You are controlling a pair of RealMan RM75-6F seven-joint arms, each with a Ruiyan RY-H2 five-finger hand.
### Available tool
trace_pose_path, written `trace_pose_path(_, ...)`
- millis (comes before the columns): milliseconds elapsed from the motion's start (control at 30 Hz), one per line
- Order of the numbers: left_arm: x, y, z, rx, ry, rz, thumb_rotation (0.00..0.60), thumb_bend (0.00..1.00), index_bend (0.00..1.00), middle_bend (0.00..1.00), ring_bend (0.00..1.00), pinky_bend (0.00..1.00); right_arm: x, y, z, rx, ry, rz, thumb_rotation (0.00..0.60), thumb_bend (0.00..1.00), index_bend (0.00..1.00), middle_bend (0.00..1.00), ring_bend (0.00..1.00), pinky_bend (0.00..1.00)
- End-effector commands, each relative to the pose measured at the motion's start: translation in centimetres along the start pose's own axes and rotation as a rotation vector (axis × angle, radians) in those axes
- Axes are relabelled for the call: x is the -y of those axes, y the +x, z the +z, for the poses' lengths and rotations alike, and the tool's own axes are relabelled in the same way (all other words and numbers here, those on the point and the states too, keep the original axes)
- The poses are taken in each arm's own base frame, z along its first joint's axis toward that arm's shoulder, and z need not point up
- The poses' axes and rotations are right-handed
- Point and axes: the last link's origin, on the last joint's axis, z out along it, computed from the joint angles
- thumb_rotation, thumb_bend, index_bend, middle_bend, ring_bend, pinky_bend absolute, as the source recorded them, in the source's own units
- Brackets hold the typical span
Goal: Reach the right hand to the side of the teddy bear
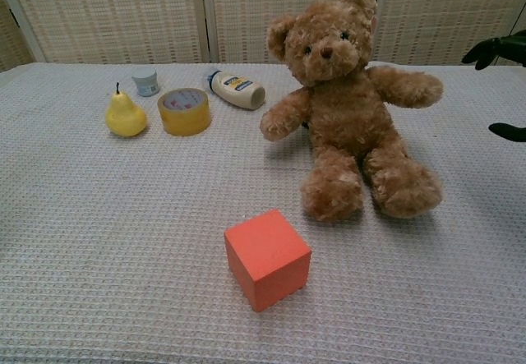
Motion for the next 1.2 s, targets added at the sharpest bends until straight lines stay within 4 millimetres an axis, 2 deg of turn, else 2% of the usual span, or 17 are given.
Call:
trace_pose_path(33, 0.0, 0.0, 0.0, 0.003, -0.004, 0.006, 0.600, 0.43, 0.27, 0.24, 0.25, 0.36, 0.7, -0.6, 1.0, -0.017, 0.004, -0.004, 0.600, 0.12, 0.24, 0.28, 0.21, 0.32)
trace_pose_path(300, -0.1, -0.1, -0.1, 0.011, -0.008, -0.002, 0.600, 0.43, 0.28, 0.25, 0.25, 0.36, 2.0, -1.9, 3.9, -0.062, -0.016, -0.011, 0.600, 0.12, 0.29, 0.30, 0.22, 0.32)
trace_pose_path(500, -0.1, 0.0, -0.1, 0.013, -0.011, -0.005, 0.600, 0.43, 0.28, 0.25, 0.25, 0.36, 2.3, -2.6, 5.6, -0.073, -0.038, -0.035, 0.600, 0.12, 0.30, 0.31, 0.23, 0.32)
trace_pose_path(933, -0.3, -0.1, -0.2, 0.021, -0.021, -0.007, 0.600, 0.43, 0.29, 0.26, 0.25, 0.37, 2.1, -4.6, 7.9, -0.054, -0.088, -0.023, 0.600, 0.12, 0.33, 0.34, 0.25, 0.35)
trace_pose_path(1200, -0.4, -0.2, -0.2, 0.029, -0.028, -0.008, 0.600, 0.43, 0.29, 0.26, 0.25, 0.37, 2.9, -5.4, 8.5, -0.057, -0.070, -0.027, 0.600, 0.12, 0.35, 0.36, 0.27, 0.39)
